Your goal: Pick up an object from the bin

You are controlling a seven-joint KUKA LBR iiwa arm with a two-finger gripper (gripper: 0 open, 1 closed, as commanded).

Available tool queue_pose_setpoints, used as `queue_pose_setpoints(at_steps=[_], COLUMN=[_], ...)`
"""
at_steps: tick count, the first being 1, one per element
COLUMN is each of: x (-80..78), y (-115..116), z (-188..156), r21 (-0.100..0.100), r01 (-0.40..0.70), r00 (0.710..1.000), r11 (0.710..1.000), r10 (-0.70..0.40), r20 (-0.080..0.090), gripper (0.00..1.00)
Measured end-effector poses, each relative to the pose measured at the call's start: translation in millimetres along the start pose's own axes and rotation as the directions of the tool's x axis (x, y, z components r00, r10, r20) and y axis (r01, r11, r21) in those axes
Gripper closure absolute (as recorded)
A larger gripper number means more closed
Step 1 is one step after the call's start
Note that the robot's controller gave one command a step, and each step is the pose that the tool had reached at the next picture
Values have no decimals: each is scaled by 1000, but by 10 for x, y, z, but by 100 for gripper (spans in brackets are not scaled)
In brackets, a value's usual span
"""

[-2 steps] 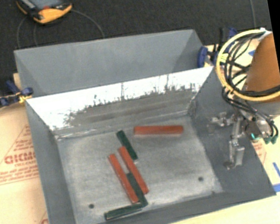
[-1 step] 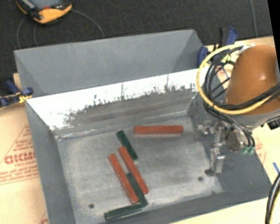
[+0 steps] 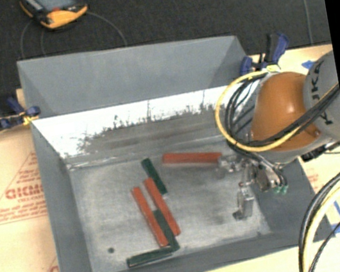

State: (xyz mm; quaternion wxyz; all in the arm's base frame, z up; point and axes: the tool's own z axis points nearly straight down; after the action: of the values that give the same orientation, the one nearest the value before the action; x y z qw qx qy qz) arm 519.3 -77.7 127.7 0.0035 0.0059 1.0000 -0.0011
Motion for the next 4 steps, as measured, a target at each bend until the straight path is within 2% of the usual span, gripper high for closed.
queue_pose_setpoints(at_steps=[1,2,3,4], x=[-3,-1,-1,-183], y=[455,443,443,367], z=[134,134,134,240], r21=[-2,1,1,-1], r01=[-81,-79,-78,-19], r00=[997,997,997,1000], r11=[997,997,997,1000], r10=[81,79,78,19], r20=[-3,-3,-4,-2], gripper=[100,0,0,0])
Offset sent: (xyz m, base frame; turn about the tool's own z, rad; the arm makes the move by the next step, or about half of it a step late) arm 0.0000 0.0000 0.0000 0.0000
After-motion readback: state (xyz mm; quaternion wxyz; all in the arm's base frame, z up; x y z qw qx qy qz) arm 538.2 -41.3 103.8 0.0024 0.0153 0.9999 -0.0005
